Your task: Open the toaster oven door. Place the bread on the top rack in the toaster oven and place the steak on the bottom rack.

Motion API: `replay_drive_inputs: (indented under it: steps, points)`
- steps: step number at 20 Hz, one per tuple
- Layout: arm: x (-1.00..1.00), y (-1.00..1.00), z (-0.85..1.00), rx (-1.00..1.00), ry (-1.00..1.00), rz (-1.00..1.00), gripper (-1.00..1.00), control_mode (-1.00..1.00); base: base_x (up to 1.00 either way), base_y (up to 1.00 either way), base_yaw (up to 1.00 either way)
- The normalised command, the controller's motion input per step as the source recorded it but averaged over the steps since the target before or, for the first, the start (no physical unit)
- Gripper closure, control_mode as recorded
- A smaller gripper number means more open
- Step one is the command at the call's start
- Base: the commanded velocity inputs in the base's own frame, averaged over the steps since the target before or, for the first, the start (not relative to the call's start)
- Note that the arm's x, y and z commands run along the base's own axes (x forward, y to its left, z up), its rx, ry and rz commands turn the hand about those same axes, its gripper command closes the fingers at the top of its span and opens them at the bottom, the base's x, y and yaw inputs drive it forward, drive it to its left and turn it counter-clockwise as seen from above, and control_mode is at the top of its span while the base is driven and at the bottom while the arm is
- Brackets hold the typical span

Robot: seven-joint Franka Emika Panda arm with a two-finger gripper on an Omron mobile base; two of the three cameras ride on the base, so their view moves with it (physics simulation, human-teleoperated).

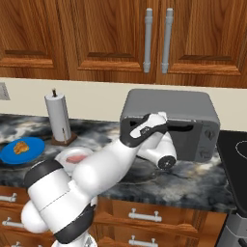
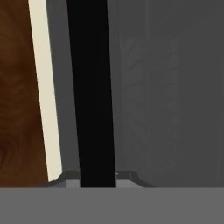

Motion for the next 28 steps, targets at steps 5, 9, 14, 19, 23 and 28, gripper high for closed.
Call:
replay_drive_inputs:
  steps: [5,9,14,19,23,28]
  points:
    - [-0.35,0.37,-0.48,-0.04,0.09,0.01,1.0,-1.0,0.0,0.0,0.0]
    - [-0.46,0.34,-0.51,-0.04,0.08,0.0,1.0,-1.0,0.0,0.0,0.0]
    - [-0.45,0.18,-0.21,0.0,0.33,0.04,1.0,-1.0,0.0,0.0,0.0]
    - [-0.51,0.1,-0.12,0.0,0.44,0.06,1.0,-1.0,0.0,0.0,0.0]
    - [-0.65,0.05,-0.28,0.0,0.29,0.07,1.0,-1.0,0.0,0.0,0.0]
    - [-0.62,0.03,-0.14,0.0,0.19,0.05,1.0,-1.0,0.0,0.0,0.0]
